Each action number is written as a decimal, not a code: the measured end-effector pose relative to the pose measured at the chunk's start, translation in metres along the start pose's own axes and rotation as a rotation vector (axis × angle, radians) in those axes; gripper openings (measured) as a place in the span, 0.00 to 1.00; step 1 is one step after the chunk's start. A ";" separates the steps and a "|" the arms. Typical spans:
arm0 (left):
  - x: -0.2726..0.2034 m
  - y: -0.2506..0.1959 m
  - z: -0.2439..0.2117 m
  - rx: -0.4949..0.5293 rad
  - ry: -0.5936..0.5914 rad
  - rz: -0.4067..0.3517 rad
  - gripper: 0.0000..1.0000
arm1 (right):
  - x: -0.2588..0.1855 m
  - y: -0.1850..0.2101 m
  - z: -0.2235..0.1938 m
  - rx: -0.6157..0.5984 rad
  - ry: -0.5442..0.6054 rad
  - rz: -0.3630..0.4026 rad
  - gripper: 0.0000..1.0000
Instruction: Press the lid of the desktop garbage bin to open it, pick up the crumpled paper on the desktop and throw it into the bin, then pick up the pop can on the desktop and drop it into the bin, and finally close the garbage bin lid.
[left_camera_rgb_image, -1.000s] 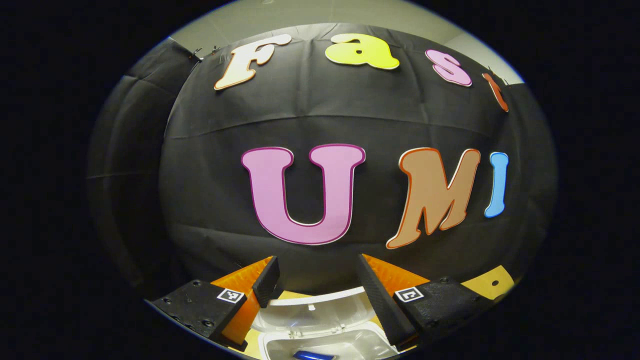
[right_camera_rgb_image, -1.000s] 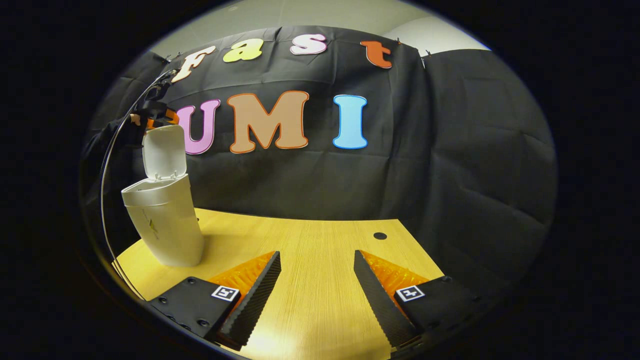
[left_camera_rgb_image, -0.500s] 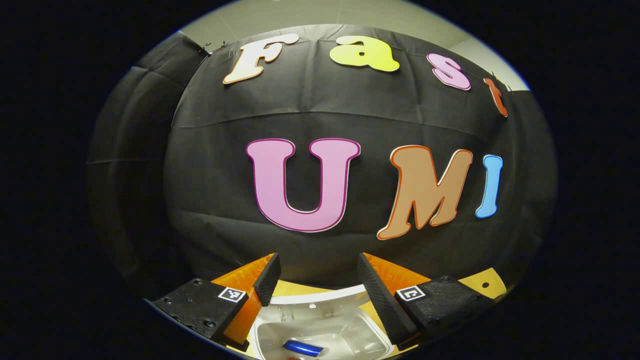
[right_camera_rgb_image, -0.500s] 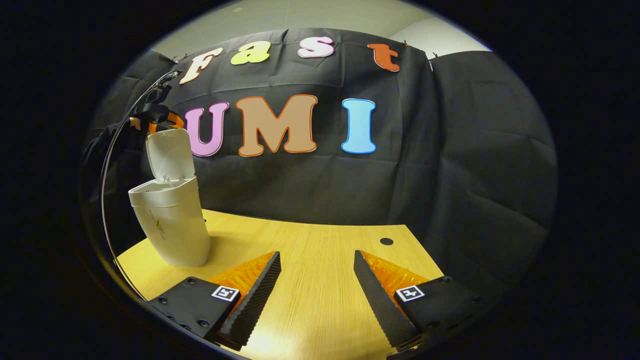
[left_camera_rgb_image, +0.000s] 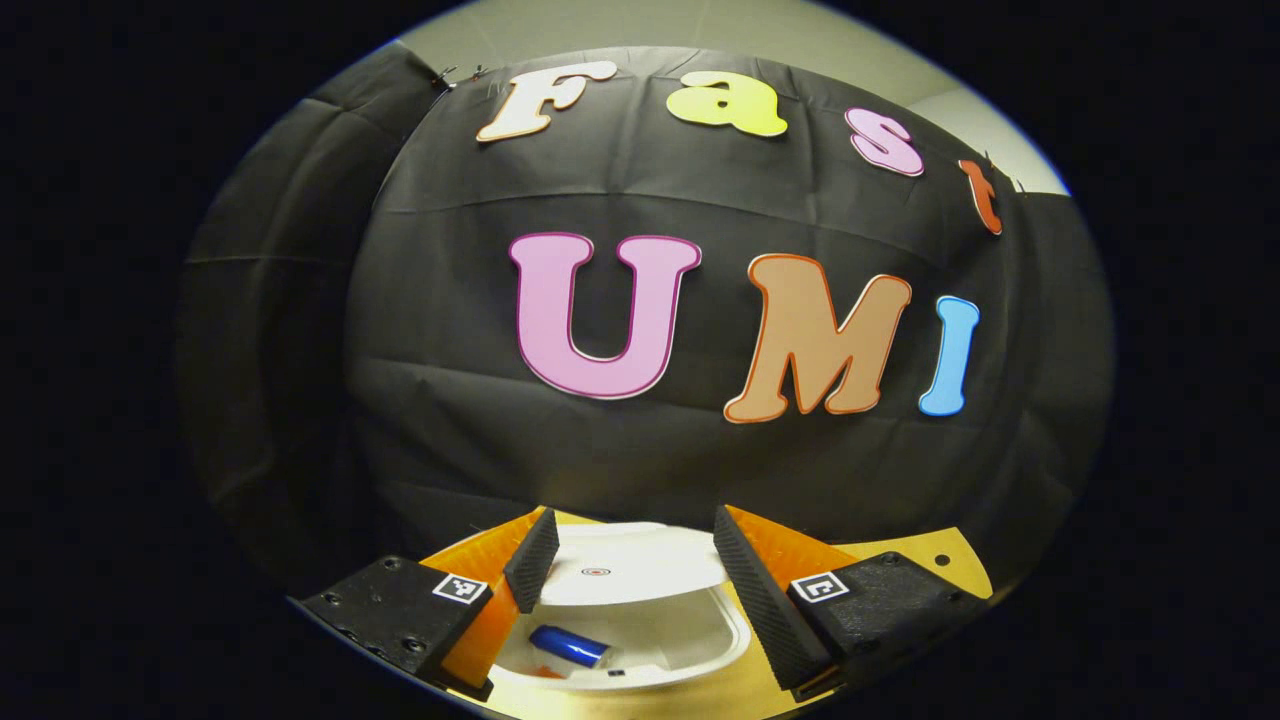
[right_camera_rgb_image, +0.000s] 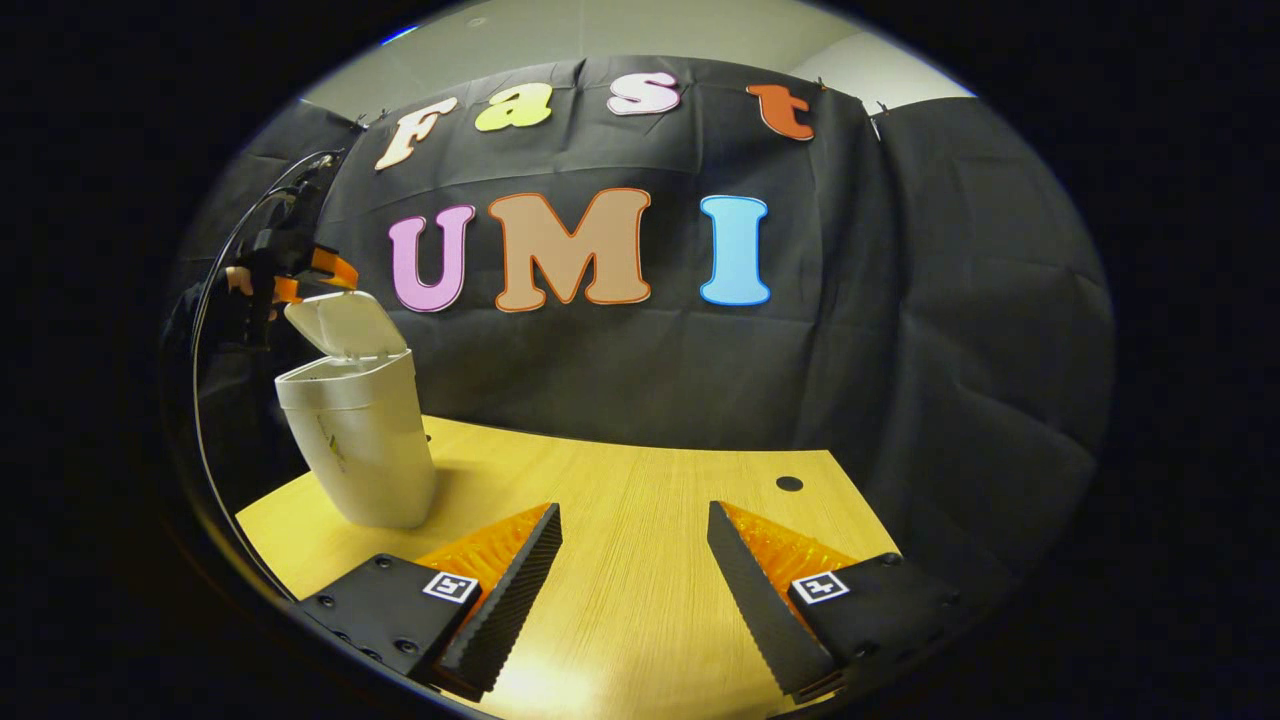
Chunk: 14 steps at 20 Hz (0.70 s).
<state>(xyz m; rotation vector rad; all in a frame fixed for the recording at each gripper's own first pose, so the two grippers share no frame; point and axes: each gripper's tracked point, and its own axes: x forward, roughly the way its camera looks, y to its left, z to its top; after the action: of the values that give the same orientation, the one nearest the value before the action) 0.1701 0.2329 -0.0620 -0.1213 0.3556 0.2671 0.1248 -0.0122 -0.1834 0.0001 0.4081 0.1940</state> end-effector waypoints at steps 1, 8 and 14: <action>-0.005 0.000 -0.011 -0.003 0.006 0.006 0.94 | 0.000 0.000 -0.001 0.000 0.002 0.005 0.98; -0.015 0.006 -0.079 -0.025 0.078 0.029 0.94 | 0.005 0.006 -0.008 -0.015 0.022 0.042 0.98; -0.017 0.006 -0.103 0.051 0.063 0.050 0.94 | 0.008 0.018 -0.021 -0.037 0.065 0.074 0.98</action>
<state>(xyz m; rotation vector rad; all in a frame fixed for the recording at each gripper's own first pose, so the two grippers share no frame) 0.1199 0.2177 -0.1521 -0.0707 0.4283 0.3043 0.1206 0.0065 -0.2048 -0.0277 0.4693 0.2749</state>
